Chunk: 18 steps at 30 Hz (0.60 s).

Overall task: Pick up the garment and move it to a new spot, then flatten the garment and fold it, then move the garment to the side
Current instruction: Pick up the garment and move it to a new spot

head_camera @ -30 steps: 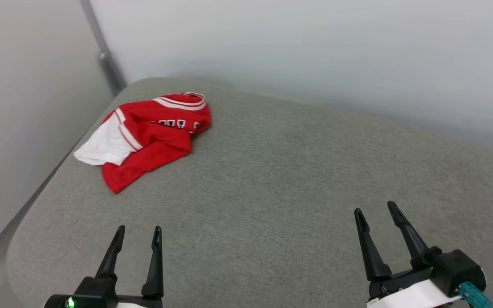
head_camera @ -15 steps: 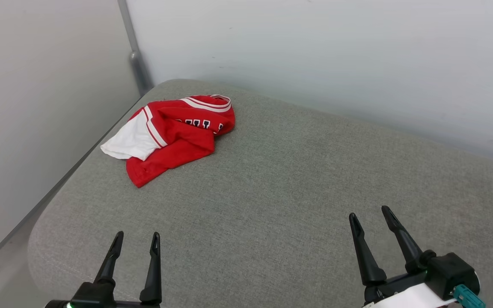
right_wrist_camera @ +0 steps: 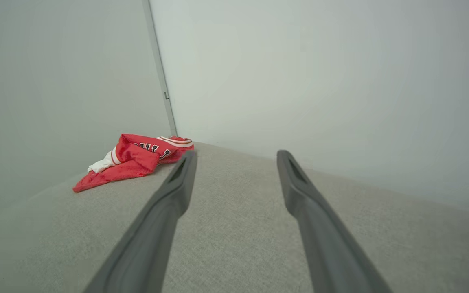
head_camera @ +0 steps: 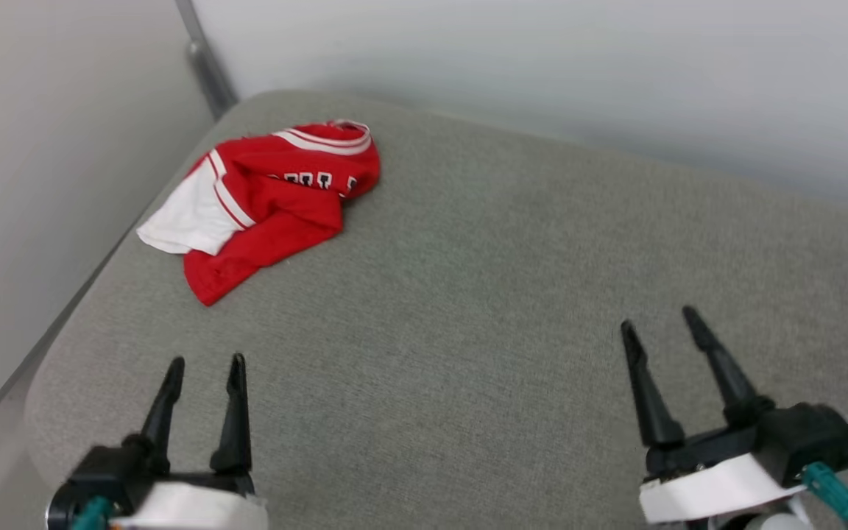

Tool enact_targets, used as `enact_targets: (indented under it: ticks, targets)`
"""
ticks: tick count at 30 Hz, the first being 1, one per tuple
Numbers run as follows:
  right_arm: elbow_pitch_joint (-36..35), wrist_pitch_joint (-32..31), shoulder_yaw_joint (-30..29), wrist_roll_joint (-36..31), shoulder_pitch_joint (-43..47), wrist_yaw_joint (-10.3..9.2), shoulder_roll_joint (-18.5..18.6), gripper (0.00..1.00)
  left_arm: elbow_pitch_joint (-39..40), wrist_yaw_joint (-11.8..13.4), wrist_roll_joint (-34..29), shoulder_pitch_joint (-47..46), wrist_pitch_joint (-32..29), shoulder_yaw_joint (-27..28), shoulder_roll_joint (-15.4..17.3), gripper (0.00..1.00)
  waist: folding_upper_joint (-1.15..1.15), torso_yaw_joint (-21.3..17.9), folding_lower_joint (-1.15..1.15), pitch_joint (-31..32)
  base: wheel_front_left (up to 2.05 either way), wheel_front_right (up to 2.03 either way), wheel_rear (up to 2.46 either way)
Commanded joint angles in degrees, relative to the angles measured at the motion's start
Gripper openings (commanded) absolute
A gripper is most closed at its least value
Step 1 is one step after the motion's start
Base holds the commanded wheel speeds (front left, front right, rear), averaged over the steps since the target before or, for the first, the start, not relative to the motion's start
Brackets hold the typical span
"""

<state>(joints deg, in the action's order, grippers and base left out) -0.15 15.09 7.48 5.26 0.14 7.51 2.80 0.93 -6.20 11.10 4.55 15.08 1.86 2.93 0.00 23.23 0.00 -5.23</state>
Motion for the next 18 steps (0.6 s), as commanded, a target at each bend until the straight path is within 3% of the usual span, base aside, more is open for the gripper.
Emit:
enact_targets:
  ticks: [1,4,9,18]
  targets:
    - [-0.8,0.1,-0.5,-0.8,-1.3,-0.03,0.1,1.00,-0.5,-0.2,1.4,-1.9,0.1,0.7,0.0,1.00,0.00,-2.0,0.00,-4.1,0.00,0.00,0.00]
    - [-1.8,0.1,-1.3,-3.2,-2.6,-0.03,0.2,1.00,-3.2,-0.9,1.6,-7.1,0.1,1.2,0.7,1.00,0.00,-3.5,0.00,-8.1,0.00,0.00,0.00]
    - [-3.5,0.1,-2.5,-4.3,-4.6,-0.03,2.2,1.00,-12.6,-1.2,7.8,-19.5,-2.0,-0.5,6.5,1.00,0.00,-6.0,0.00,-14.5,0.00,0.00,0.00]
    - [-5.3,0.1,-3.9,-4.7,-7.4,-0.04,4.8,1.00,-21.7,-1.2,24.6,-41.3,-25.5,-7.7,24.7,1.00,0.00,-10.0,0.00,-23.6,0.00,0.00,0.00]
